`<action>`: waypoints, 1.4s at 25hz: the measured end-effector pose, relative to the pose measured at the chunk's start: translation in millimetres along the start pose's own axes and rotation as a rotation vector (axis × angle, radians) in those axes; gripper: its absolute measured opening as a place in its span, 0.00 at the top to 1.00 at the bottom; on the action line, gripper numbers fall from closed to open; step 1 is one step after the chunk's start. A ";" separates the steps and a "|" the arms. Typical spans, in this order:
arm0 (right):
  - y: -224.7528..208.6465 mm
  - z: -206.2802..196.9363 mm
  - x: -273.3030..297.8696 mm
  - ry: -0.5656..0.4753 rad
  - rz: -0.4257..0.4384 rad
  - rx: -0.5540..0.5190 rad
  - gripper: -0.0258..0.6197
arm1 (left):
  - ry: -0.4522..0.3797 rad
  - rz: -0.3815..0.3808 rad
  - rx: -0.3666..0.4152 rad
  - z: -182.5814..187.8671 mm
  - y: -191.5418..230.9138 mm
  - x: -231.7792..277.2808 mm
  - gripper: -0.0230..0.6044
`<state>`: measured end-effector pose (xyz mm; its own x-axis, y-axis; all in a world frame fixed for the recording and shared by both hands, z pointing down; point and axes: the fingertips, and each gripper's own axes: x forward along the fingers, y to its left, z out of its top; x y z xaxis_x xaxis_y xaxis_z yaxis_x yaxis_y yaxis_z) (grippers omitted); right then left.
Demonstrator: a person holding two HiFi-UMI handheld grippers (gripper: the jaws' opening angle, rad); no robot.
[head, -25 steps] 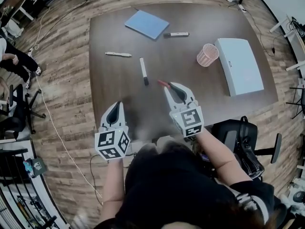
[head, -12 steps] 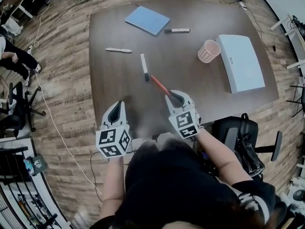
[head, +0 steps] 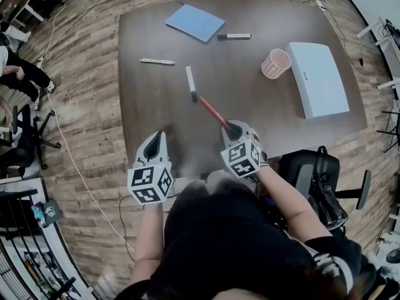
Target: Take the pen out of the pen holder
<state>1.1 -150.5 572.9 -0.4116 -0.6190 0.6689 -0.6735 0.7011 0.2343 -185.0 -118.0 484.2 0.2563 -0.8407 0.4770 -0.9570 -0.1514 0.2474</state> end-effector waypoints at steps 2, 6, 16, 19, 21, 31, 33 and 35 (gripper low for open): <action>1.0 -1.0 -0.5 0.004 0.006 -0.002 0.86 | 0.003 0.000 -0.002 -1.9 -0.7 -1.1 0.92; 2.2 1.5 -4.2 -0.003 0.021 0.007 0.82 | 0.006 -0.003 -0.004 -4.4 -2.5 -3.6 0.92; -6.8 42.1 -35.3 -0.118 0.036 0.067 0.82 | -0.008 -0.012 -0.010 -1.7 -9.6 -11.7 0.92; -10.6 60.6 -47.6 -0.168 0.053 0.110 0.83 | -0.014 -0.014 -0.021 0.7 -12.1 -14.1 0.92; -14.4 69.8 -55.7 -0.190 0.055 0.130 0.85 | -0.021 -0.015 -0.028 2.9 -14.1 -16.0 0.92; -23.2 107.3 -89.9 -0.287 0.063 0.225 0.93 | -0.070 -0.012 -0.058 23.3 -15.7 -33.2 0.92; -24.8 110.4 -93.2 -0.298 0.070 0.258 0.93 | -0.077 -0.013 -0.061 25.7 -16.6 -35.1 0.92; -26.1 111.8 -94.8 -0.307 0.077 0.287 0.93 | -0.081 -0.014 -0.064 26.5 -17.7 -35.7 0.92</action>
<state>-11.0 -149.7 424.4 -0.6021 -0.6757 0.4254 -0.7592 0.6494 -0.0430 -180.9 -99.1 440.4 0.2549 -0.8786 0.4039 -0.9421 -0.1316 0.3084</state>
